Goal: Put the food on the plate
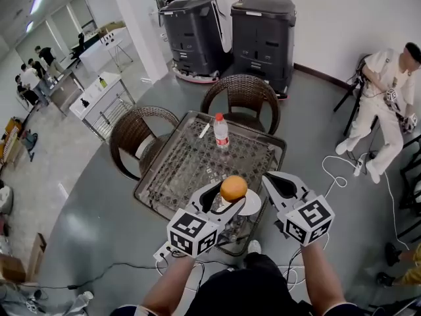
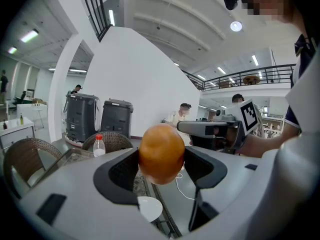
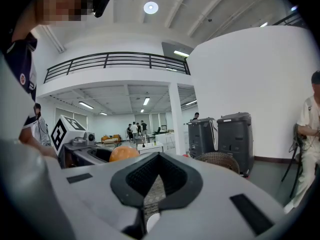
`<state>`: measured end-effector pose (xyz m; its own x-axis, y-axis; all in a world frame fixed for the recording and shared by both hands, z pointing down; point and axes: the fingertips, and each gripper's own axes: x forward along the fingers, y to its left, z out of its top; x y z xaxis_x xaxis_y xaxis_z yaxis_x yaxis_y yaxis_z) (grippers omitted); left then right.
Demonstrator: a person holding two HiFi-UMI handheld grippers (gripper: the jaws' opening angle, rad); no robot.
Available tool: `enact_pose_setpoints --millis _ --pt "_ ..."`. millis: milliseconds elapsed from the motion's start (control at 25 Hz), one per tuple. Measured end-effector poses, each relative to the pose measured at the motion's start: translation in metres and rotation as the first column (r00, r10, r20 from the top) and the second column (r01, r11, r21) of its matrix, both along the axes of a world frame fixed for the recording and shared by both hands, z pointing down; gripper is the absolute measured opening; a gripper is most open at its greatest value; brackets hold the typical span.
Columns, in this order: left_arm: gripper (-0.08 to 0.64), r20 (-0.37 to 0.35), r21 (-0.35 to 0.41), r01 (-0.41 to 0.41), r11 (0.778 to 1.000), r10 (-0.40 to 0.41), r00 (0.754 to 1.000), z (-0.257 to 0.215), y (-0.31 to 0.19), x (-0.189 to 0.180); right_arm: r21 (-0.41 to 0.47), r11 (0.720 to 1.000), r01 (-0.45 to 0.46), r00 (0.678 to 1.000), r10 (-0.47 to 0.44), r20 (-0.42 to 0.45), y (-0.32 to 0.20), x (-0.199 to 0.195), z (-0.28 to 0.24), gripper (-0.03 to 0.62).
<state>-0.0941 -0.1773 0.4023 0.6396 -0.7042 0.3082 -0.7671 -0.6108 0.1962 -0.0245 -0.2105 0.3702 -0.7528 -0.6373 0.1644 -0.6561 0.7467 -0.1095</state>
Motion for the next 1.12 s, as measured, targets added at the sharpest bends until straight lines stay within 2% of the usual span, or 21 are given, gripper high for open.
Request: enact_pose_setpoints --millis 280,440,720,920,1120 --pt "0.291 0.047 -0.056 0.002 0.998 0.001 0.999 0.023 -0.013 0.004 -0.04 0.999 0.004 1.0 -0.004 0.005 -0.014 0.005 0.015 0.005" --pt "0.291 0.097 -0.116 0.004 0.993 0.007 0.995 0.058 -0.02 0.004 -0.078 0.997 -0.007 1.0 0.007 -0.003 -0.02 0.009 0.036 0.005" --pt "0.291 0.138 -0.216 0.015 0.976 0.016 0.99 0.119 -0.029 0.007 -0.155 0.987 -0.045 0.999 0.045 -0.007 -0.029 0.01 0.075 0.005" --pt "0.291 0.204 -0.285 0.026 0.958 0.034 0.978 0.169 -0.036 0.006 -0.211 0.976 -0.06 0.998 0.056 -0.023 -0.026 0.012 0.101 0.005" --pt "0.291 0.255 -0.372 0.034 0.927 0.067 0.965 0.215 -0.039 0.01 -0.25 0.966 -0.067 0.998 0.06 -0.035 -0.023 0.014 0.119 0.005"
